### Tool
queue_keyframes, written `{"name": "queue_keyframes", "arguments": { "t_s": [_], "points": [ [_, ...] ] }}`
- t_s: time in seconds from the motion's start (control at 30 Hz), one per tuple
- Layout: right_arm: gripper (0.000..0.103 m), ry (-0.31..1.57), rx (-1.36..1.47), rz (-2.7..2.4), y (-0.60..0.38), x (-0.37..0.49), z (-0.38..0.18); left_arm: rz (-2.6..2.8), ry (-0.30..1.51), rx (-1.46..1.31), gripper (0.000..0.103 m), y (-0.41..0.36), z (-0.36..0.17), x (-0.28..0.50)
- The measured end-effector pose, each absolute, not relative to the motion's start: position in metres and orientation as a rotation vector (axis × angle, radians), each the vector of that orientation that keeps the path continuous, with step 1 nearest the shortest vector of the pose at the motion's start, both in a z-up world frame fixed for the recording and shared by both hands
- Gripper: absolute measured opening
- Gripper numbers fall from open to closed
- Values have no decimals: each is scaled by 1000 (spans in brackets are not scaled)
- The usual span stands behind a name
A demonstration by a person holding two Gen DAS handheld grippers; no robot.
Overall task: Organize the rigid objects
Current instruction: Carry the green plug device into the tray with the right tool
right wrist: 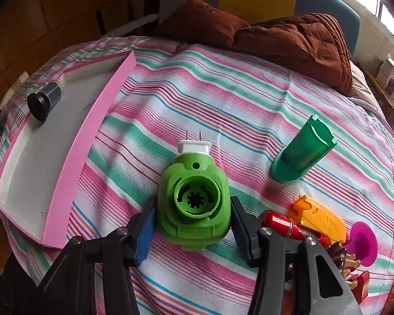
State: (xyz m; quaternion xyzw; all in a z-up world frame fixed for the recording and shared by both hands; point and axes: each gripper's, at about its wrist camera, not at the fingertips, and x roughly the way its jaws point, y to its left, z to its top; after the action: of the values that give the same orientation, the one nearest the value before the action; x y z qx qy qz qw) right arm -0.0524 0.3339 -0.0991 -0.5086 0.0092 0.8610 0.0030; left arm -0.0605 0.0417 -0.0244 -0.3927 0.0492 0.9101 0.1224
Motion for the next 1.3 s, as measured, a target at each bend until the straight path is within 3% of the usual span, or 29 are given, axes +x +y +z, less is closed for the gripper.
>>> {"name": "queue_keyframes", "arguments": {
  "t_s": [0.47,0.9,1.3],
  "points": [
    [53,52,-1565,2641,330,-54,-101,2651,81,-1170,65,18,-31,-51],
    [53,226,-1501,2662,321,-48,-72,2655,38,-1198,65,0,-38,-53],
    [53,119,-1495,2869,236,-78,-30,2680,-11,-1228,65,-18,-46,-55]
  ]
}}
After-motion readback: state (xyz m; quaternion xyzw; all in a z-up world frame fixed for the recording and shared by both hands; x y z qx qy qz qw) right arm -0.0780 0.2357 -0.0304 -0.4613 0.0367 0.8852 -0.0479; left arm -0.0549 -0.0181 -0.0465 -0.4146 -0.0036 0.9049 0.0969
